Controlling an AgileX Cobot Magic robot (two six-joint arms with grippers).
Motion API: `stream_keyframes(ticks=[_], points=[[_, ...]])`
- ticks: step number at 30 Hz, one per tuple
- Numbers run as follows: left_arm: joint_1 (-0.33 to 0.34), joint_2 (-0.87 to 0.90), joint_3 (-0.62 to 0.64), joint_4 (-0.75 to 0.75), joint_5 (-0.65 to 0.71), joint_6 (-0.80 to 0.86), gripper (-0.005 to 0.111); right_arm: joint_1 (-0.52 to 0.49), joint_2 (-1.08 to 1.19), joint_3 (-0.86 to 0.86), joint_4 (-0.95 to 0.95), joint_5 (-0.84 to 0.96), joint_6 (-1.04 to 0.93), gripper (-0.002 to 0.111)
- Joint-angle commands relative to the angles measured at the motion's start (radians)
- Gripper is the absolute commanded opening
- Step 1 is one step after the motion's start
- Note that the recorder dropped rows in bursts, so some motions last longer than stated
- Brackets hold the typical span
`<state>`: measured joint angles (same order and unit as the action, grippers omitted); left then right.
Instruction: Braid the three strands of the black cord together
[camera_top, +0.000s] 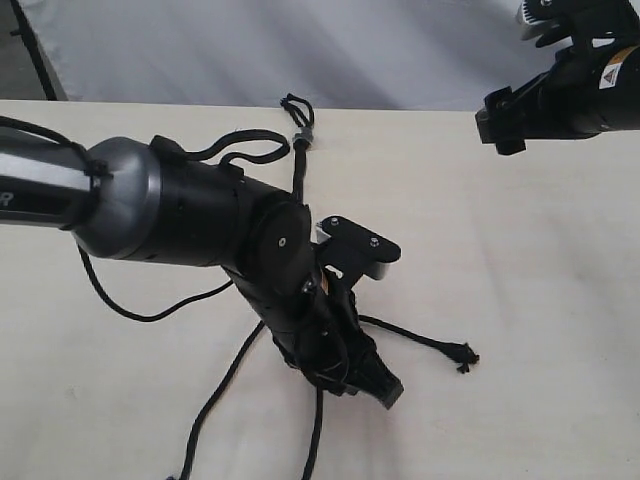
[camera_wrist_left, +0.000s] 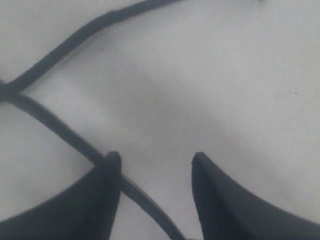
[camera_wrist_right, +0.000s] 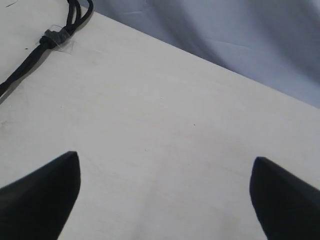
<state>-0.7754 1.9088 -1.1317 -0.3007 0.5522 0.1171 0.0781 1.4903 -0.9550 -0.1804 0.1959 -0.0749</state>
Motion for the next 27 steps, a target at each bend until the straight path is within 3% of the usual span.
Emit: stream_keyframes(ticks=[1, 5, 15, 18, 24, 27], points=[[-0.007, 0.001, -0.006, 0.186, 0.025, -0.241, 0.044, -0.007, -0.009, 0.004, -0.002, -0.011, 0.000, 0.085], [-0.007, 0.017, -0.006, 0.316, 0.053, -0.396, 0.044, -0.007, -0.009, 0.004, -0.002, -0.011, 0.000, 0.085], [-0.045, 0.091, -0.006, 0.314, -0.005, -0.408, 0.042, -0.007, -0.009, 0.004, -0.002, -0.009, 0.001, 0.085], [-0.045, 0.100, -0.006, 0.316, 0.002, -0.410, 0.024, -0.007, -0.009, 0.004, -0.002, -0.009, 0.003, 0.085], [-0.045, 0.100, -0.019, 0.316, 0.044, -0.344, 0.000, -0.007, -0.009, 0.004, -0.002, -0.009, 0.003, 0.085], [-0.040, 0.080, -0.097, 0.397, 0.188, -0.318, 0.000, -0.007, -0.009, 0.004, -0.002, -0.009, 0.003, 0.085]])
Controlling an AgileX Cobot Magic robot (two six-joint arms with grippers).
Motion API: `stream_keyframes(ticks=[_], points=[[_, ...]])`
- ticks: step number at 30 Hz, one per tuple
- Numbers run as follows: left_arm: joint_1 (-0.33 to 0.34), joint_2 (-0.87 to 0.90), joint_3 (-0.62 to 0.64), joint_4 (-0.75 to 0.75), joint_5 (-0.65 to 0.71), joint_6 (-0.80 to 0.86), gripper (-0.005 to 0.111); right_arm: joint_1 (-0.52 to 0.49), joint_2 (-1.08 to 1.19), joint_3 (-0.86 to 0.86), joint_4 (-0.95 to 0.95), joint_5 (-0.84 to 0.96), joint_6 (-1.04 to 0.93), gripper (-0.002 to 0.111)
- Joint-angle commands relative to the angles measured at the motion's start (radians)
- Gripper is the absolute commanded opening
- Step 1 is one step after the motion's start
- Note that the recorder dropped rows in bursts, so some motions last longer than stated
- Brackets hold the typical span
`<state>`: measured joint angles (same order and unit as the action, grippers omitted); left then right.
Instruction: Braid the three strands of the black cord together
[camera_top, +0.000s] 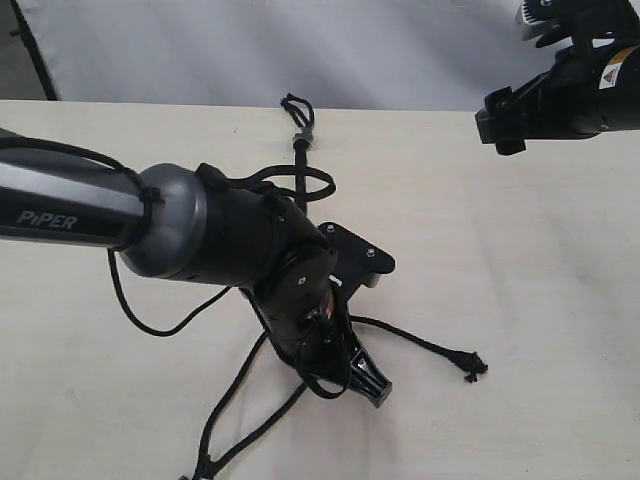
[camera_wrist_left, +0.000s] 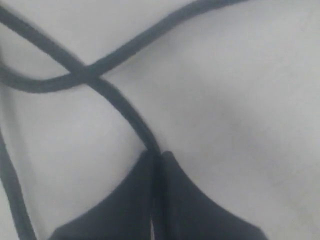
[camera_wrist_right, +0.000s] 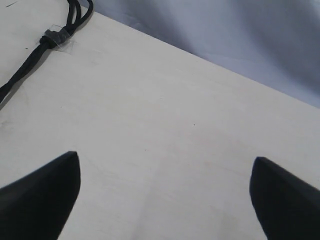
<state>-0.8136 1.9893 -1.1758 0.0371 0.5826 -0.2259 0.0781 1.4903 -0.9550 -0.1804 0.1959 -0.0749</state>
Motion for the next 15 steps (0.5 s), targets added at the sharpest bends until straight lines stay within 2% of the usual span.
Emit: stream_keyframes(ticks=[1, 3, 5, 11, 15], points=[[0.001, -0.013, -0.070, 0.115, 0.181, 0.025, 0.000, -0.007, -0.009, 0.004, -0.002, -0.009, 0.003, 0.085], [0.020, -0.038, -0.088, 0.244, 0.220, 0.025, 0.000, -0.007, -0.009, 0.004, 0.000, -0.007, 0.003, 0.085], [0.052, -0.044, -0.088, 0.303, 0.250, 0.051, 0.000, -0.007, -0.009, 0.004, 0.000, -0.005, 0.003, 0.085], [0.147, 0.021, -0.088, 0.309, 0.233, 0.107, 0.000, -0.007, -0.009, 0.004, 0.000, -0.005, 0.003, 0.085], [0.165, 0.063, -0.088, 0.310, 0.233, 0.109, 0.000, -0.007, -0.009, 0.004, 0.000, -0.005, 0.003, 0.085]])
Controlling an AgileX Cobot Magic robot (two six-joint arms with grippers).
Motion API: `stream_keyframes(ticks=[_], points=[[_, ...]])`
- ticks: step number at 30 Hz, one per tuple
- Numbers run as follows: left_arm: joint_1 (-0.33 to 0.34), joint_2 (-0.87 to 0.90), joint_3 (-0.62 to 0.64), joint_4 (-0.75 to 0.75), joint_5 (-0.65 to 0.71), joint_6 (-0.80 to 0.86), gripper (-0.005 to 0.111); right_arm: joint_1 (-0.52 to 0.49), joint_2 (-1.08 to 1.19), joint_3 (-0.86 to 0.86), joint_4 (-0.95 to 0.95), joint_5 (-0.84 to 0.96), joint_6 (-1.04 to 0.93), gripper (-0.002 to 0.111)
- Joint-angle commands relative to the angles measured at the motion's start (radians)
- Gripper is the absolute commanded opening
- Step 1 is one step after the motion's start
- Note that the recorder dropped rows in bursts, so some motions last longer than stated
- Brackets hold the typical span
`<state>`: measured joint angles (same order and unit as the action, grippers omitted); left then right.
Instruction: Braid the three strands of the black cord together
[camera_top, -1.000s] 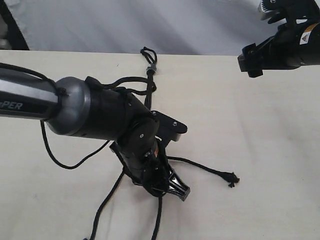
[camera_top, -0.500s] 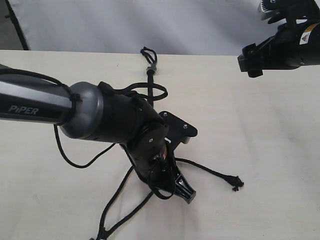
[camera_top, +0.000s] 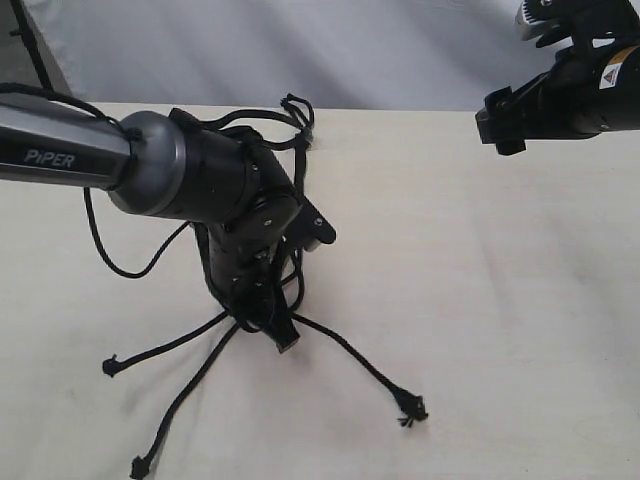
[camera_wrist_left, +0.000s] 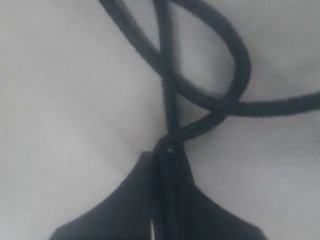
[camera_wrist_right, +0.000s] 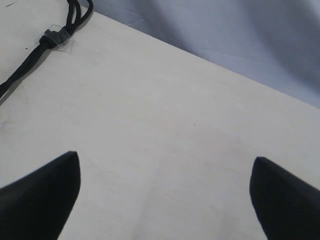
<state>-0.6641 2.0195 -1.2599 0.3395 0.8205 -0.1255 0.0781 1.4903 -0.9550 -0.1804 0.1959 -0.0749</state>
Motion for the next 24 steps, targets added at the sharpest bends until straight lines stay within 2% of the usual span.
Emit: stream_keyframes(ticks=[1, 9, 11, 14, 18, 21, 24], points=[[0.015, 0.041, -0.004, 0.007, -0.005, 0.011, 0.000, -0.007, -0.009, 0.004, 0.000, -0.005, 0.003, 0.085], [0.015, 0.074, -0.004, -0.051, -0.006, 0.018, 0.000, -0.007, -0.009, 0.004, 0.000, -0.005, 0.003, 0.085], [0.013, 0.074, -0.004, -0.124, -0.006, 0.058, 0.000, -0.007, -0.009, 0.004, 0.000, -0.005, 0.003, 0.085], [-0.004, 0.074, -0.004, -0.325, 0.012, 0.197, 0.000, -0.007, -0.009, 0.004, 0.000, -0.008, 0.003, 0.085], [-0.065, 0.074, -0.004, -0.503, 0.054, 0.388, 0.000, -0.007, -0.009, 0.004, 0.000, -0.008, 0.003, 0.085], [-0.081, 0.056, -0.004, -0.484, 0.048, 0.393, 0.000, -0.007, -0.009, 0.004, 0.000, -0.008, 0.005, 0.085], [-0.057, 0.026, -0.004, -0.440, 0.047, 0.345, 0.000, -0.007, -0.009, 0.004, 0.000, -0.005, 0.005, 0.085]])
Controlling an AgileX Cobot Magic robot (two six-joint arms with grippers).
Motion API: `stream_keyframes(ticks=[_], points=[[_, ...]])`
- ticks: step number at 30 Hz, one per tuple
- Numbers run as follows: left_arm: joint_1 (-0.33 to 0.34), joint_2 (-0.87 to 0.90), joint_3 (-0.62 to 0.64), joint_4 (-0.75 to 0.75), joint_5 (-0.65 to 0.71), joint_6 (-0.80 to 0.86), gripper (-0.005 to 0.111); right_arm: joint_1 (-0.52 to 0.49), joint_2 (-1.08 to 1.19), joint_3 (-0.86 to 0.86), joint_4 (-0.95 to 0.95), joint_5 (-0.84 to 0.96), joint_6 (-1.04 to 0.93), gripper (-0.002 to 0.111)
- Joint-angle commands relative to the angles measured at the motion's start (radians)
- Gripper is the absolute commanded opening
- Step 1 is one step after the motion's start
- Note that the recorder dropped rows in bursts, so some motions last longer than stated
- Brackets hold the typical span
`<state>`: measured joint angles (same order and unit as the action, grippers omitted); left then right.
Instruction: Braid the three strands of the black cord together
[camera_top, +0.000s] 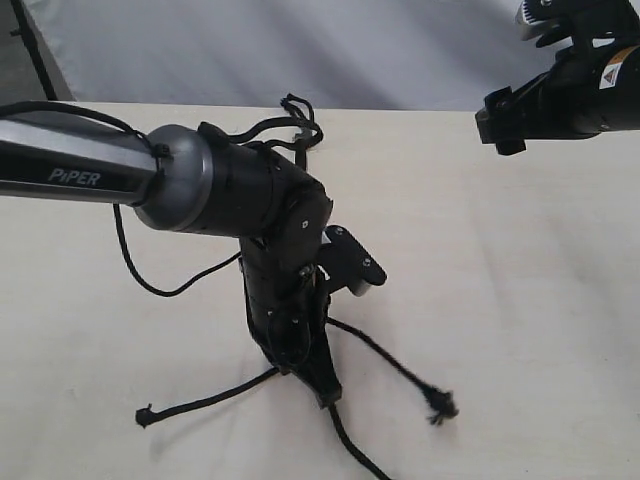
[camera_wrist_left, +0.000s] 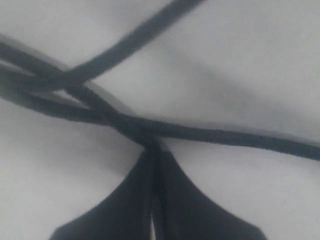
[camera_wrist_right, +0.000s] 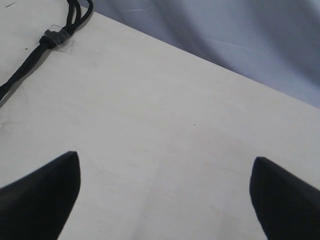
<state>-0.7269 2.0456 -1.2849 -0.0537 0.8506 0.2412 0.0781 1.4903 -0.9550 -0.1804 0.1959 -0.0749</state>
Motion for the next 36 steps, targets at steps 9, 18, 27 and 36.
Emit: stream_keyframes(ticks=[9, 18, 27, 36], points=[[0.089, -0.033, 0.046, -0.043, -0.026, -0.025, 0.000, -0.007, -0.009, 0.004, 0.000, -0.004, 0.007, 0.085], [0.089, -0.033, 0.102, -0.033, -0.081, -0.023, 0.022, -0.006, -0.009, 0.004, 0.010, -0.005, 0.007, 0.085], [0.089, -0.077, 0.102, -0.028, -0.084, -0.023, 0.057, -0.006, -0.009, 0.004, 0.025, -0.005, 0.001, 0.085], [0.190, -0.349, 0.102, 0.030, -0.092, -0.027, 0.057, 0.015, -0.009, 0.004, 0.087, 0.042, 0.001, 0.085]])
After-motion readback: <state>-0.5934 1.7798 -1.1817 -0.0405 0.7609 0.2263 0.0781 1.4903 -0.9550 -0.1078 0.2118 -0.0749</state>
